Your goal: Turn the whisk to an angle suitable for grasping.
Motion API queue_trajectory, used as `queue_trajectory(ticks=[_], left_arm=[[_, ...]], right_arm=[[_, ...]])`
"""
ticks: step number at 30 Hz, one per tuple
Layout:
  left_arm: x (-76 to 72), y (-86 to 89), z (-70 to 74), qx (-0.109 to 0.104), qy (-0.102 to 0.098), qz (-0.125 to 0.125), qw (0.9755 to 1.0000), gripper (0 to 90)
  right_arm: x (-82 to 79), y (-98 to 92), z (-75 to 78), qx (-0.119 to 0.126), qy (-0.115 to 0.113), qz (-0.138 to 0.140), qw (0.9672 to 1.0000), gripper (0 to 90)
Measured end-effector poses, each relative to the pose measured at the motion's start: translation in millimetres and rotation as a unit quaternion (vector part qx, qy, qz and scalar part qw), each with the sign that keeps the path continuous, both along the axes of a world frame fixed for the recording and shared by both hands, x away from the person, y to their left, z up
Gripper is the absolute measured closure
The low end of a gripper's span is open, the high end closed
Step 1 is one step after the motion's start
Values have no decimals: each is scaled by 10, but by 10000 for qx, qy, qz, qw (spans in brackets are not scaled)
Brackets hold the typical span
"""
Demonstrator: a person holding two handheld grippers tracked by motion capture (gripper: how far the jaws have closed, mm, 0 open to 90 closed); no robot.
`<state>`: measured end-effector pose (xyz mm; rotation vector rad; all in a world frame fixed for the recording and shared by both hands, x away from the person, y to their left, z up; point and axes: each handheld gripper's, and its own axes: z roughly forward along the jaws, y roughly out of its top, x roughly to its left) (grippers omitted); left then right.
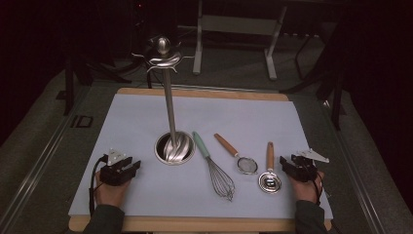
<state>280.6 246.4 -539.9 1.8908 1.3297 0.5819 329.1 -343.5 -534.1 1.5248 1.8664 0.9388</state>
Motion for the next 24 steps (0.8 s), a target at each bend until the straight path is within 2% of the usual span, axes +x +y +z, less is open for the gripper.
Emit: queue_trajectory(ticks=[3, 5, 10, 15, 18, 19, 21, 24], left_arm=[[-11, -1, 6, -44, -101, -190, 9998, 617], [-9, -6, 6, -18, -124, -293, 9995, 615], [-22, 3, 9, -93, -172, -308, 9993, 621], [-27, 22, 11, -193, -186, -323, 9991, 649], [-36, 23, 13, -205, -217, -339, 9990, 662], [-41, 23, 15, -207, -225, -344, 9989, 670], [-46, 28, 15, -266, -221, -370, 9987, 686], [-51, 30, 12, -266, -217, -350, 9988, 693]], right_arm=[[-8, -7, 5, 101, 11, 19, 9999, 493], [-21, 16, 16, 74, -2, 60, 10000, 511], [-64, 129, 141, 84, -155, 264, 9995, 524], [-79, 327, 289, 92, -145, 603, 9980, 543], [-80, 411, 334, 0, -146, 752, 9971, 542], [-68, 522, 393, -142, -132, 895, 9958, 517], [-52, 613, 452, -260, -121, 1006, 9945, 517], [-28, 694, 511, -309, -122, 1135, 9930, 517]])
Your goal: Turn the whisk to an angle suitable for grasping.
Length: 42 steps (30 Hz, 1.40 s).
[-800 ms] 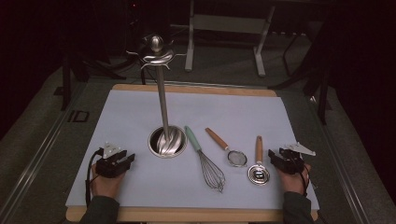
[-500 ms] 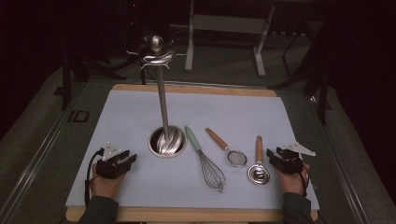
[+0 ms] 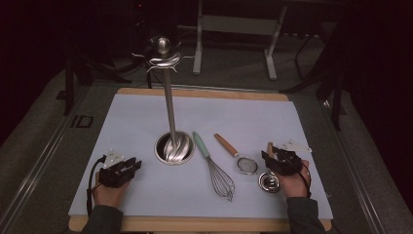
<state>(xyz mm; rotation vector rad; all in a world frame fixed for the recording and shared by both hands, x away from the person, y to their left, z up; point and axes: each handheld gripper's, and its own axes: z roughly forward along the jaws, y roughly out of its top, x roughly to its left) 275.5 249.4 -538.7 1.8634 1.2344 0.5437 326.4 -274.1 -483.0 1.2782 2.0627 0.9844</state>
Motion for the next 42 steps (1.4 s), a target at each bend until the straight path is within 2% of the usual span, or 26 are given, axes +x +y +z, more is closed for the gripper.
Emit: queue_trajectory(ticks=[1, 7, 12, 13, 15, 20, 23, 25, 26, 27, 31, 35, 36, 42], left_arm=[[-2, -2, 0, 15, -11, 18, 10000, 692], [-19, -24, -2, 120, -99, 75, 9999, 688], [-27, -34, -1, 185, -119, 74, 9997, 676], [-26, -38, -3, 195, -126, 70, 9997, 680], [-29, -43, -2, 220, -142, 74, 9996, 680], [-33, -51, -1, 291, -151, 64, 9994, 678], [-29, -61, -3, 323, -153, 69, 9993, 678], [-30, -71, -5, 336, -146, 70, 9993, 678], [-29, -77, -5, 394, -142, 41, 9991, 678], [-29, -80, -5, 407, -142, 39, 9991, 678], [-29, -84, -6, 416, -140, 30, 9990, 677], [-28, -87, -7, 426, -142, 21, 9990, 677], [-28, -87, -7, 436, -136, 14, 9990, 677], [-27, -87, -7, 432, -132, 11, 9990, 674]], right_arm=[[29, 75, 54, -19, 4, 124, 9999, 518], [96, 292, 186, -27, -29, 406, 9992, 537], [108, 454, 288, 114, -35, 709, 9974, 585], [125, 552, 337, 153, 26, 877, 9960, 650], [144, 654, 380, 147, 95, 1018, 9947, 689], [170, 874, 460, 185, 188, 1335, 9907, 759], [200, 1028, 496, 158, 224, 1500, 9883, 760], [210, 1064, 499, 185, 250, 1545, 9875, 758], [245, 1179, 501, 154, 377, 1630, 9858, 733], [256, 1212, 496, 137, 420, 1658, 9852, 726], [307, 1359, 450, 77, 563, 1651, 9846, 710], [341, 1465, 391, -51, 688, 1747, 9822, 697], [371, 1529, 337, -103, 845, 1825, 9795, 670], [523, 1658, 114, -241, 1395, 1893, 9717, 653]])
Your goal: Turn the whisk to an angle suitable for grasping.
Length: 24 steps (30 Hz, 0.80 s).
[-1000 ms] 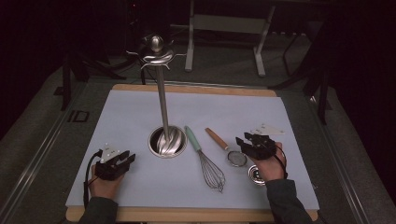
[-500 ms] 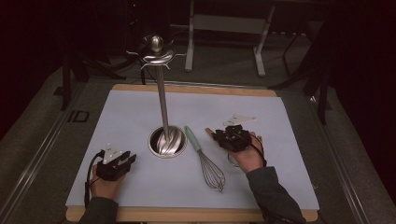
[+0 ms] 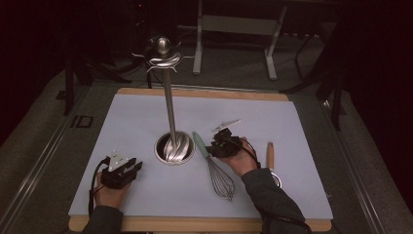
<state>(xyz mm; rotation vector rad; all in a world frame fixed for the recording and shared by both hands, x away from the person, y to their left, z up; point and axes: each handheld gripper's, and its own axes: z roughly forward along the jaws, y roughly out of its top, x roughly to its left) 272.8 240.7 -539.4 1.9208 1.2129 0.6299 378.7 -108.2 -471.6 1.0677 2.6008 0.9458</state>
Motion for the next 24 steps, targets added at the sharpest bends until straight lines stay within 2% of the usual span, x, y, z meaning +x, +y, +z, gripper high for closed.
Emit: queue_trajectory(ticks=[7, 10, 15, 17, 24], left_arm=[[1, 2, 0, -7, 2, -7, 10000, 673], [-1, 1, 1, -10, -1, -18, 10000, 672], [-1, 0, 1, -7, 7, -28, 10000, 671], [-1, 2, 1, -13, 1, -25, 10000, 670], [0, 4, 1, -22, -2, -24, 10000, 666]], right_arm=[[59, 172, -132, -244, 304, 102, 9992, 635], [87, 229, -184, -432, 423, 124, 9981, 633], [129, 236, -227, -519, 611, 139, 9967, 636], [148, 225, -239, -569, 607, 99, 9965, 636], [212, 174, -247, -529, 801, 1, 9954, 634]])
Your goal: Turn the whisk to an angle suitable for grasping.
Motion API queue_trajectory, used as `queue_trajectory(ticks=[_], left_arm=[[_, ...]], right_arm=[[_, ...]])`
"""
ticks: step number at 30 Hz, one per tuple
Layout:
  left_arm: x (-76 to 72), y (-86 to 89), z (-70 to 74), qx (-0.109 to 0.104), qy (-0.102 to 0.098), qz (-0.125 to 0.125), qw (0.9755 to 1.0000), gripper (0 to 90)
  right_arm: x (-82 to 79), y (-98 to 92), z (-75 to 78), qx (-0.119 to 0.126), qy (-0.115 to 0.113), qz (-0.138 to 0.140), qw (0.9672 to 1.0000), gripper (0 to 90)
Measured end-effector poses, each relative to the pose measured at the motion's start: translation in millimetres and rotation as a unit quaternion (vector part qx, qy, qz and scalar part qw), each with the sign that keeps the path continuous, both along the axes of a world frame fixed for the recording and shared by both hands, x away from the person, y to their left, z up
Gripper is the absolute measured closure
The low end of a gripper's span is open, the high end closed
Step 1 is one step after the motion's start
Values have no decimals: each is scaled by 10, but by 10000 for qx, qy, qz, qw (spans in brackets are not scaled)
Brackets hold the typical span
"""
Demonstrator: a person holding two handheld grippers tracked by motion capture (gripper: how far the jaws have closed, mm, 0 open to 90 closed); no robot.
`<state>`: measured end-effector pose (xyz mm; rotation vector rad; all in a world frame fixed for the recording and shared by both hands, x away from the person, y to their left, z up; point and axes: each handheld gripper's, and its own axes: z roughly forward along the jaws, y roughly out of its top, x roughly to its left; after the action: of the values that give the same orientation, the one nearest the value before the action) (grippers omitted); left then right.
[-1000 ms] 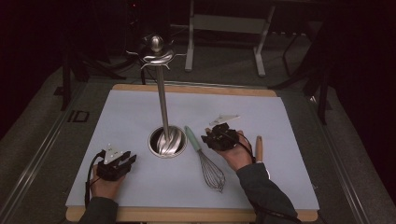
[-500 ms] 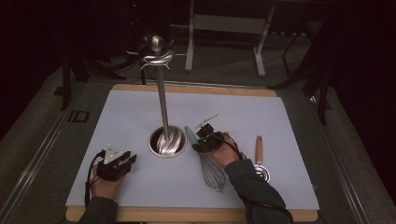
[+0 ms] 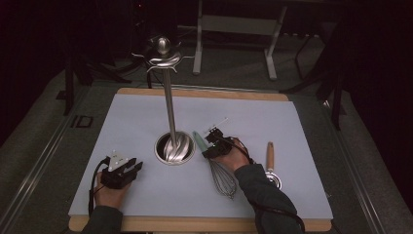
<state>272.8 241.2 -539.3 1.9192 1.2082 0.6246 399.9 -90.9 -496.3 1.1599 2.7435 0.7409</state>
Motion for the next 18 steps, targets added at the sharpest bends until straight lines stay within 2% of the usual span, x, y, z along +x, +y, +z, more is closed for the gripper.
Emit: queue_trajectory(ticks=[7, 13, 18], left_arm=[[0, 2, 1, -10, 4, 5, 10000, 663], [-1, 2, 0, -17, -4, 8, 10000, 662], [-3, 2, 1, -23, -11, 2, 10000, 661]], right_arm=[[66, -32, -32, 104, 350, -119, 9993, 623], [106, 40, -66, 29, 588, -76, 9982, 623], [132, 89, -82, -30, 633, -107, 9979, 625]])
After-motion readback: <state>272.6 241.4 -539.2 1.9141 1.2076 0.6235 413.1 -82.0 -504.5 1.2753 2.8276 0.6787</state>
